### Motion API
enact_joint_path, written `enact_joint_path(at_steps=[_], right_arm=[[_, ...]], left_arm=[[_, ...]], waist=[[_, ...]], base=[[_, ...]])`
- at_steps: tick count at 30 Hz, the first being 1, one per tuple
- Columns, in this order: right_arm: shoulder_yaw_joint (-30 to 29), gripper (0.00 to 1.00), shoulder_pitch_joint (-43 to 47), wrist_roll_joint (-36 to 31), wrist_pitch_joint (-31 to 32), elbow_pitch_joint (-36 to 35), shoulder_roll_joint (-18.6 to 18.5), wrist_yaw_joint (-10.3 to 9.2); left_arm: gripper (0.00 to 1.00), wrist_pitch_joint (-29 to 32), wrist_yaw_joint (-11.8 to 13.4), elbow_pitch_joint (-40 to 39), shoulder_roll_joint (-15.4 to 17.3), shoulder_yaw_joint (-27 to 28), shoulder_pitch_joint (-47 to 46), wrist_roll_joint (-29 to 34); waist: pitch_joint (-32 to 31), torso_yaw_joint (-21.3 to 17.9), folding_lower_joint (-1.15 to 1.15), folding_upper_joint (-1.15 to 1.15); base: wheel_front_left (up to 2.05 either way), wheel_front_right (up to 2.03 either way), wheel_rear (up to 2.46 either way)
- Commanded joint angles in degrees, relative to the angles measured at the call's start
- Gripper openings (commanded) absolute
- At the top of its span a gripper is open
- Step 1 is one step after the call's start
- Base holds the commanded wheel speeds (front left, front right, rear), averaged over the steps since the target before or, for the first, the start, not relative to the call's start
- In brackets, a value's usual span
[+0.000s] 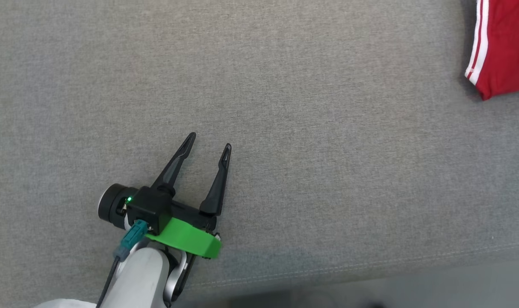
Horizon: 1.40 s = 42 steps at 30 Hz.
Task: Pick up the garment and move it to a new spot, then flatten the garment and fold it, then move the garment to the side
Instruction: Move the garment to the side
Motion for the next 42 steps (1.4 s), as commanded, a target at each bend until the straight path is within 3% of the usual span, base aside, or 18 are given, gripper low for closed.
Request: enact_joint_path(at_steps=[1, 2, 9, 18, 28, 35, 42], right_arm=[[-0.8, 0.5, 1.4, -1.3, -0.7, 0.1, 0.2, -0.09], [-1.6, 1.0, 1.7, -2.5, -1.1, -0.1, 0.1, -0.09], [-0.7, 1.0, 2.4, -7.8, -8.4, 1.3, -1.1, -0.09], [1.8, 1.0, 1.5, -5.6, -18.7, 5.3, 1.8, -0.1], [3.2, 1.0, 11.4, 1.3, -30.2, 7.8, 8.0, -0.09], [4.4, 1.0, 18.8, 8.3, -34.4, 7.3, 12.9, -0.09], [10.3, 1.0, 27.0, 14.4, -35.8, 3.1, 17.1, -0.08]], left_arm=[[1.0, 0.2, -0.2, -0.2, 0.4, -0.2, -0.8, 0.0], [1.0, 0.2, -0.2, -0.3, 0.4, -0.4, -0.8, -0.1], [1.0, 0.2, -0.1, -0.5, 0.6, -1.1, -1.1, -0.4], [1.0, -0.1, 1.9, -0.6, 1.0, -0.7, -1.7, 1.1], [1.0, 0.0, 3.2, 1.1, -0.5, 3.7, 3.0, -4.9], [1.0, 1.9, 6.7, 5.5, -1.5, 6.4, 4.3, -9.0], [1.0, 3.8, 7.3, 9.6, -1.7, 8.4, 6.2, -13.6]], waist=[[1.2, 1.6, 0.0, 0.0], [1.5, 2.0, 0.0, 0.0], [2.3, 3.3, 0.0, 0.0], [-0.2, 2.9, 0.0, 0.0], [-11.1, 2.5, 0.0, 0.0], [-17.8, 3.6, 0.0, 0.0], [-25.1, 4.6, 0.0, 0.0]], base=[[0.0, 0.0, 0.0], [0.0, 0.0, 0.0], [0.0, 0.0, 0.0], [0.0, 0.0, 0.0], [0.0, 0.0, 0.0], [0.0, 0.0, 0.0], [0.0, 0.0, 0.0]])
